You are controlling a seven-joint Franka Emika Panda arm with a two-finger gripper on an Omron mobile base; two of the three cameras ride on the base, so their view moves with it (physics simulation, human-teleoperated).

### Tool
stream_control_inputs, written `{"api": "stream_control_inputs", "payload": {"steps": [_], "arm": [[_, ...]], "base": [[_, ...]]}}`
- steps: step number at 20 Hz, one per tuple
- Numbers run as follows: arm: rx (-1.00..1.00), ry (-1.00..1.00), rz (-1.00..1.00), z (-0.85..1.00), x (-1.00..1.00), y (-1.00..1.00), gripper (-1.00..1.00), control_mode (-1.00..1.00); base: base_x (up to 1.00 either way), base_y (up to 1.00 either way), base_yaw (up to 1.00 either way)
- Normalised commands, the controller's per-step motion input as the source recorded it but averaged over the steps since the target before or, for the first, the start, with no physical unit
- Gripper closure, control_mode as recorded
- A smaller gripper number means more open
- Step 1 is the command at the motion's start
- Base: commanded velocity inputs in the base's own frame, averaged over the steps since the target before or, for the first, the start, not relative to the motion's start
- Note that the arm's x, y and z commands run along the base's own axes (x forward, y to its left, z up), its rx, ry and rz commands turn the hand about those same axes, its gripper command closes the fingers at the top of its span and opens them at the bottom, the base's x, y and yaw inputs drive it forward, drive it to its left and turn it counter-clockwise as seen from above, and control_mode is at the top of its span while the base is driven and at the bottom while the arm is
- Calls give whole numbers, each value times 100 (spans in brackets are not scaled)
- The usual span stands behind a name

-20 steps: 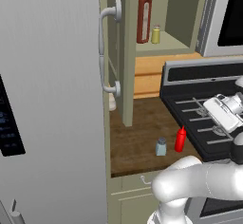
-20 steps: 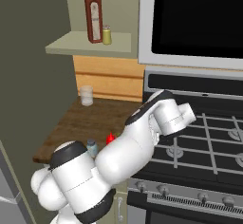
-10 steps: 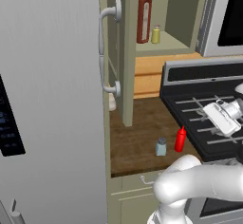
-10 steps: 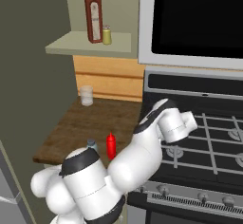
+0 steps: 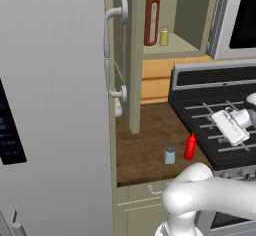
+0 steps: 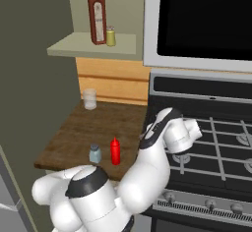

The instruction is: Put the shaker and condiment bottle from the counter next to their counterparts in the cabinet.

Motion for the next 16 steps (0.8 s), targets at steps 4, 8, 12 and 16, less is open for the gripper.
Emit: {"api": "stream_control_inputs", "payload": {"steps": [4,8,12,16], "arm": [[0,-4,0,-2,0,14,-100,-100],[0,-4,0,0,0,13,-100,-100],[0,-4,0,0,0,15,-100,-100],[0,-2,0,-1,-4,7,-100,-100]], "base": [[0,0,0],[0,0,0],[0,0,0],[0,0,0]]}}
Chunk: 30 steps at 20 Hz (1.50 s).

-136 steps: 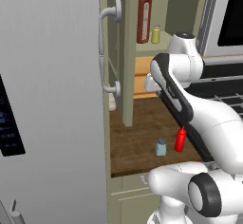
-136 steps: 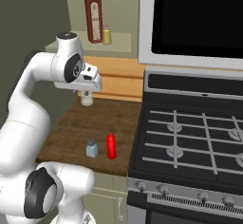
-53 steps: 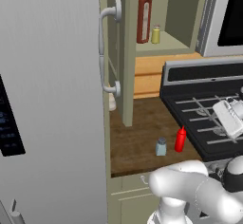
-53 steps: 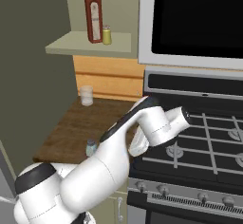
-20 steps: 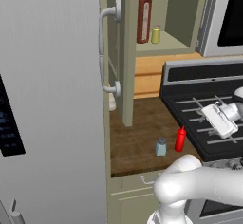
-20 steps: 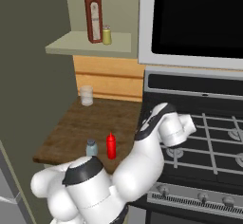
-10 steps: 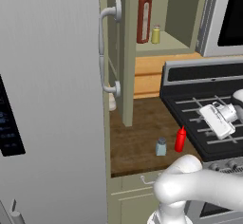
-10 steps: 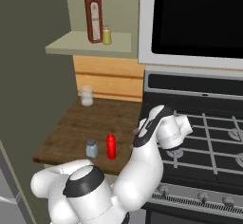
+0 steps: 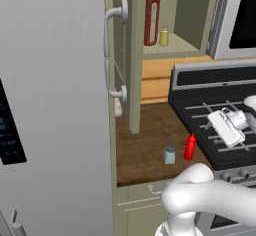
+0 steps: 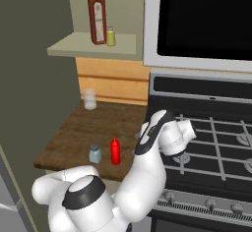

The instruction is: Put the shaker and condiment bottle from the counter next to their counterparts in the cabinet.

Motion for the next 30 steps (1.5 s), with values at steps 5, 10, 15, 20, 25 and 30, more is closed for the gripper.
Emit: {"api": "stream_control_inputs", "payload": {"steps": [5,10,15,20,25,30], "arm": [[0,-2,0,-2,-11,6,-100,-100],[0,-2,0,0,-8,9,-100,-100],[0,0,0,0,-6,14,-100,-100],[0,0,0,0,-3,13,-100,-100],[0,0,0,-2,-1,11,-100,-100],[0,0,0,-19,1,0,-100,-100]], "base": [[0,0,0],[0,0,0],[0,0,0],[0,0,0],[0,0,0],[0,0,0]]}}
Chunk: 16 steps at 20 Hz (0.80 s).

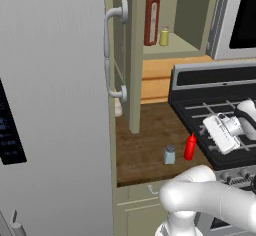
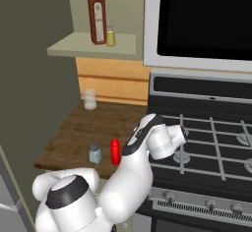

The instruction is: Put the shaker and condiment bottle from the counter next to their counterparts in the cabinet.

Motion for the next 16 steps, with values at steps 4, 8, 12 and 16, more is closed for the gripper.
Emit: {"api": "stream_control_inputs", "payload": {"steps": [4,8,12,16], "arm": [[0,0,0,-30,0,0,-100,-100],[0,0,0,-15,0,2,-100,-100],[0,0,0,0,0,11,-100,-100],[3,0,0,0,3,19,-100,-100]], "base": [[0,0,0],[0,0,0],[0,0,0],[0,0,0]]}}
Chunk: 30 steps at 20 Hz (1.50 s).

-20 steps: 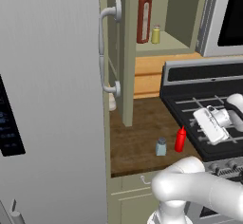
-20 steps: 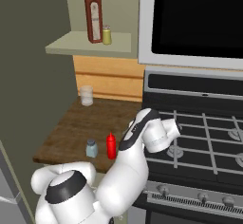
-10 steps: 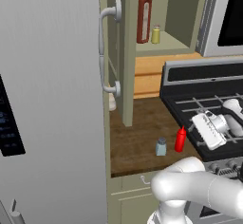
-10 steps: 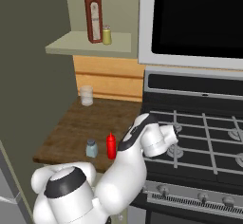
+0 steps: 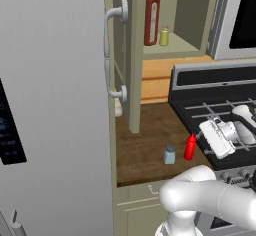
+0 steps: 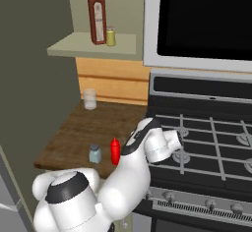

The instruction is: Put the shaker and condiment bottle from the counter next to their counterparts in the cabinet.

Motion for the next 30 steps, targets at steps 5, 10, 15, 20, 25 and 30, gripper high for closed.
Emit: {"api": "stream_control_inputs", "payload": {"steps": [5,10,15,20,25,30], "arm": [[2,0,0,-1,5,19,-100,-100],[3,1,0,0,8,16,-100,-100],[4,2,0,0,0,10,-100,-100],[5,2,0,0,0,8,-100,-100],[4,1,0,0,0,7,-100,-100],[3,1,0,-2,0,7,-100,-100]], "base": [[0,0,0],[0,0,0],[0,0,0],[0,0,0],[0,0,0],[0,0,0]]}}
